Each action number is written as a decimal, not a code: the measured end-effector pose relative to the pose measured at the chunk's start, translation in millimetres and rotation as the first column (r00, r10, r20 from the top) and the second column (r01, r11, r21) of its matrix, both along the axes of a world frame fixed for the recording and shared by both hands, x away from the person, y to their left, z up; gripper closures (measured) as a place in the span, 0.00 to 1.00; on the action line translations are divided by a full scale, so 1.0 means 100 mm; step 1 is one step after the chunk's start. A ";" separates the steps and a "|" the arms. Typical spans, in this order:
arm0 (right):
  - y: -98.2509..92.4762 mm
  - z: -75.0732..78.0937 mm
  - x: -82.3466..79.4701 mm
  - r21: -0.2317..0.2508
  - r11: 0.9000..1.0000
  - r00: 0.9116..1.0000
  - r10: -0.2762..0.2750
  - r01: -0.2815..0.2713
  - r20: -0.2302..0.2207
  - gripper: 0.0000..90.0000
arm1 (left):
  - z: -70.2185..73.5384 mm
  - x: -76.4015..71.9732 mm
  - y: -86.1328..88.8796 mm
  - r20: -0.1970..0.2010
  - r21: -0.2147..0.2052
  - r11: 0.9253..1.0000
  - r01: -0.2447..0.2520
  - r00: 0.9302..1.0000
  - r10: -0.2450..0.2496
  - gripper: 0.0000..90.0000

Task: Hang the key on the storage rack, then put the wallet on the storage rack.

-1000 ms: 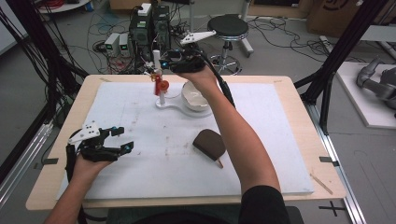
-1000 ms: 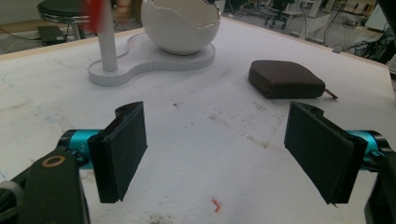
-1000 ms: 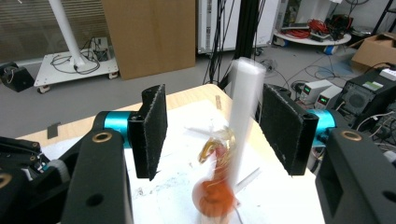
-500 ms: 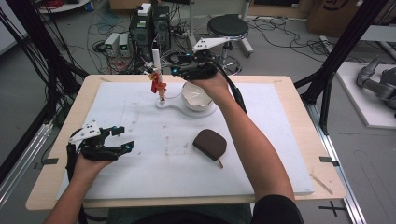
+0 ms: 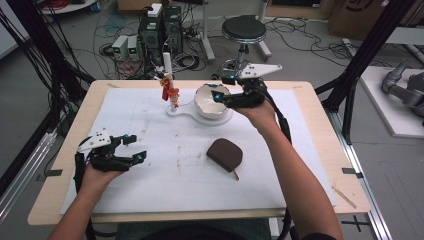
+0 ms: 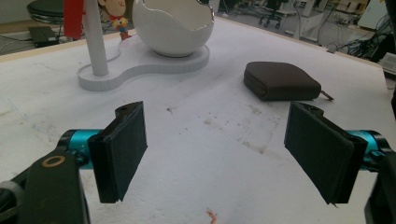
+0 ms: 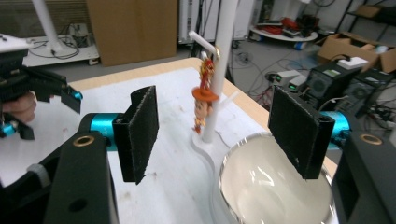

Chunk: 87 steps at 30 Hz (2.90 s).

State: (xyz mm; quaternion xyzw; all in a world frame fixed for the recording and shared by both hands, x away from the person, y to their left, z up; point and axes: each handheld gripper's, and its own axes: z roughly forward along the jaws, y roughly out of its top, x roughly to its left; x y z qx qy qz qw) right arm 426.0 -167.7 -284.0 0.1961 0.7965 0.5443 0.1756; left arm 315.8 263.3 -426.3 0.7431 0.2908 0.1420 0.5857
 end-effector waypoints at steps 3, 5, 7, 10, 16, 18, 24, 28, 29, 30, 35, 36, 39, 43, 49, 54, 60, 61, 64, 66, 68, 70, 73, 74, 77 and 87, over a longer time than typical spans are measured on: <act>-0.14 -0.06 -0.08 -0.009 1.000 1.000 -0.024 0.024 -0.016 0.35 | 0.00 0.01 -0.03 0.002 -0.001 1.000 0.007 1.000 -0.007 0.23; -0.23 -0.10 -0.14 -0.005 0.999 0.999 -0.037 0.037 -0.027 0.35 | 0.01 0.02 -0.04 0.004 0.003 1.000 0.010 1.000 -0.010 0.23; -0.32 -0.15 -0.19 0.008 0.999 0.998 -0.051 0.051 -0.021 0.35 | 0.01 0.04 -0.05 0.006 0.006 1.000 0.011 1.000 -0.011 0.23; -0.44 -0.22 -0.26 0.010 0.997 0.997 -0.072 0.072 -0.033 0.35 | 0.02 0.06 -0.07 0.010 0.003 1.000 0.014 1.000 -0.014 0.23; -0.70 -0.43 -0.48 0.039 0.993 0.993 -0.109 0.111 -0.044 0.34 | 0.01 0.09 -0.08 0.015 0.000 1.000 0.015 1.000 -0.015 0.23; -0.78 -0.52 -0.55 0.030 0.992 0.991 -0.121 0.122 -0.056 0.34 | 0.01 0.10 -0.09 0.011 0.001 1.000 0.019 1.000 -0.019 0.23; -0.92 -0.70 -0.67 0.021 0.989 0.986 -0.142 0.144 -0.085 0.33 | 0.01 0.12 -0.10 0.015 0.004 1.000 0.029 0.999 -0.029 0.23; -0.98 -0.77 -0.70 0.012 0.988 0.983 -0.150 0.152 -0.103 0.31 | 0.02 0.13 -0.10 0.018 0.009 0.999 0.030 0.999 -0.031 0.23; -0.99 -0.80 -0.70 0.004 0.988 0.982 -0.155 0.157 -0.110 0.30 | 0.02 0.14 -0.10 0.018 0.007 1.000 0.029 0.999 -0.029 0.23; -1.00 -0.83 -0.71 0.002 0.988 0.981 -0.156 0.157 -0.119 0.30 | 0.01 0.14 -0.09 0.016 0.004 1.000 0.027 1.000 -0.027 0.23; -1.05 -0.99 -0.74 -0.018 0.984 0.970 -0.175 0.175 -0.169 0.25 | 0.01 0.18 -0.09 0.009 -0.008 1.000 0.026 1.000 -0.026 0.23; -1.06 -1.01 -0.75 -0.020 0.984 0.969 -0.179 0.178 -0.171 0.24 | 0.01 0.18 -0.10 0.008 -0.011 0.999 0.030 1.000 -0.030 0.23; -1.09 -1.05 -0.79 -0.015 0.980 0.966 -0.200 0.200 -0.164 0.23 | 0.01 0.20 -0.12 0.011 -0.009 0.999 0.042 0.999 -0.042 0.23; -1.15 -1.11 -0.87 -0.016 0.974 0.958 -0.227 0.228 -0.174 0.23 | 0.03 0.19 -0.14 0.021 0.001 0.998 0.056 0.998 -0.056 0.23; -1.22 -1.16 -0.93 -0.020 0.969 0.949 -0.246 0.247 -0.198 0.22 | 0.04 0.18 -0.15 0.021 0.007 0.999 0.053 0.998 -0.053 0.23; -1.21 -1.16 -0.93 -0.023 0.972 0.953 -0.235 0.235 -0.193 0.22 | 0.06 0.17 -0.16 0.029 0.019 0.999 0.047 0.998 -0.047 0.22; -1.19 -1.15 -0.99 -0.029 0.973 0.954 -0.231 0.230 -0.192 0.22 | 0.04 0.19 -0.15 0.017 0.011 0.998 0.060 0.998 -0.060 0.22; -1.18 -1.16 -1.01 -0.023 0.973 0.955 -0.230 0.230 -0.187 0.22 | 0.04 0.19 -0.15 0.014 0.011 0.998 0.056 0.998 -0.057 0.22; -1.17 -1.20 -1.03 -0.030 0.973 0.954 -0.228 0.227 -0.195 0.22 | 0.05 0.18 -0.16 0.017 0.013 0.998 0.061 0.998 -0.061 0.22; -1.14 -1.21 -1.05 -0.038 0.975 0.956 -0.222 0.219 -0.190 0.22 | 0.05 0.18 -0.17 0.026 0.015 0.998 0.059 0.998 -0.060 0.22; -1.10 -1.22 -1.09 -0.046 0.978 0.959 -0.211 0.206 -0.191 0.22 | 0.06 0.17 -0.18 0.026 0.021 0.998 0.061 0.998 -0.062 0.22; -1.06 -1.26 -1.13 -0.061 0.981 0.963 -0.191 0.183 -0.191 0.22 | 0.06 0.16 -0.19 0.030 0.027 0.998 0.060 0.998 -0.060 0.22; -0.99 -1.32 -1.18 -0.099 0.983 0.965 -0.173 0.156 -0.195 0.22 | 0.07 0.15 -0.20 0.034 0.035 0.997 0.068 0.997 -0.069 0.22; -0.96 -1.34 -1.19 -0.116 0.982 0.965 -0.170 0.149 -0.202 0.22 | 0.07 0.15 -0.20 0.034 0.035 0.997 0.067 0.997 -0.068 0.22; -0.87 -1.41 -1.20 -0.168 0.978 0.964 -0.159 0.124 -0.213 0.22 | 0.06 0.16 -0.21 0.031 0.031 0.997 0.067 0.997 -0.068 0.22; -0.65 -1.52 -1.26 -0.281 0.958 0.964 -0.125 0.056 -0.233 0.22 | 0.05 0.17 -0.20 0.027 0.029 0.997 0.070 0.997 -0.071 0.22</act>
